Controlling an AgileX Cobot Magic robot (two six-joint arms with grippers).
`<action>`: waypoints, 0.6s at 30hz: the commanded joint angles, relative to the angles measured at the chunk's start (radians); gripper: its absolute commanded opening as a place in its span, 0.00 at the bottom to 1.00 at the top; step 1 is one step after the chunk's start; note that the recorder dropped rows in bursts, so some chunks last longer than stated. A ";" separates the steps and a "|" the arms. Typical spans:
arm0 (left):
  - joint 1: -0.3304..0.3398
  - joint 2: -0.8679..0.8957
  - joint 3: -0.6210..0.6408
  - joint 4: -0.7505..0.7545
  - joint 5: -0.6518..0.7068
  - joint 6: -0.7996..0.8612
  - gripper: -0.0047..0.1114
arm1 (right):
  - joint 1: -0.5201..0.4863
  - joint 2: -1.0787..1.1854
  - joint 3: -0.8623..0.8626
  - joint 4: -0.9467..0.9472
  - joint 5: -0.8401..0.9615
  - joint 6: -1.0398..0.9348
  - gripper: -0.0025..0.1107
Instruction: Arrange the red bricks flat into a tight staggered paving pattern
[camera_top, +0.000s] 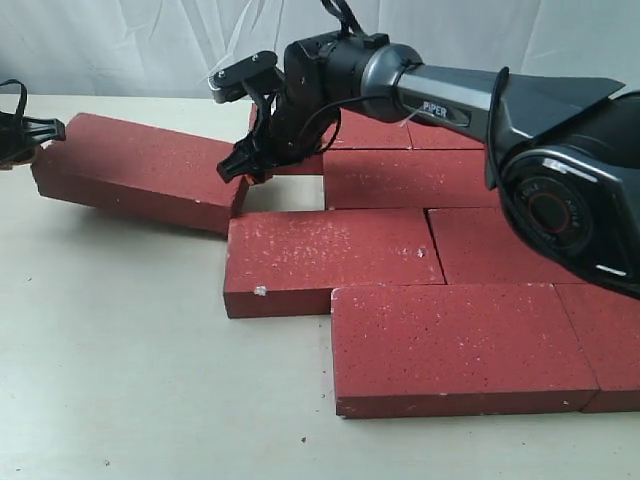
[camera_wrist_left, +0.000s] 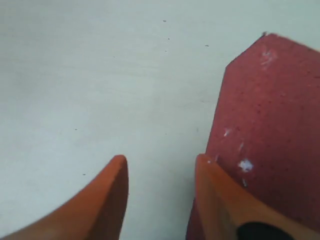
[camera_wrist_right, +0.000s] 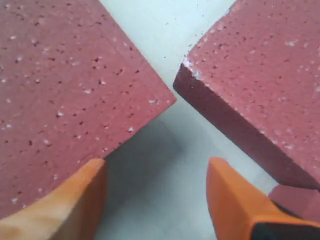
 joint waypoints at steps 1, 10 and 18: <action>-0.012 0.002 0.003 -0.041 0.060 -0.008 0.44 | 0.018 -0.081 -0.010 0.047 0.042 -0.002 0.45; 0.057 0.002 0.003 -0.049 0.095 -0.010 0.44 | 0.015 -0.035 -0.010 0.042 0.092 -0.004 0.02; 0.057 0.002 0.003 -0.035 0.078 -0.010 0.44 | 0.015 -0.007 -0.010 0.032 0.011 0.020 0.41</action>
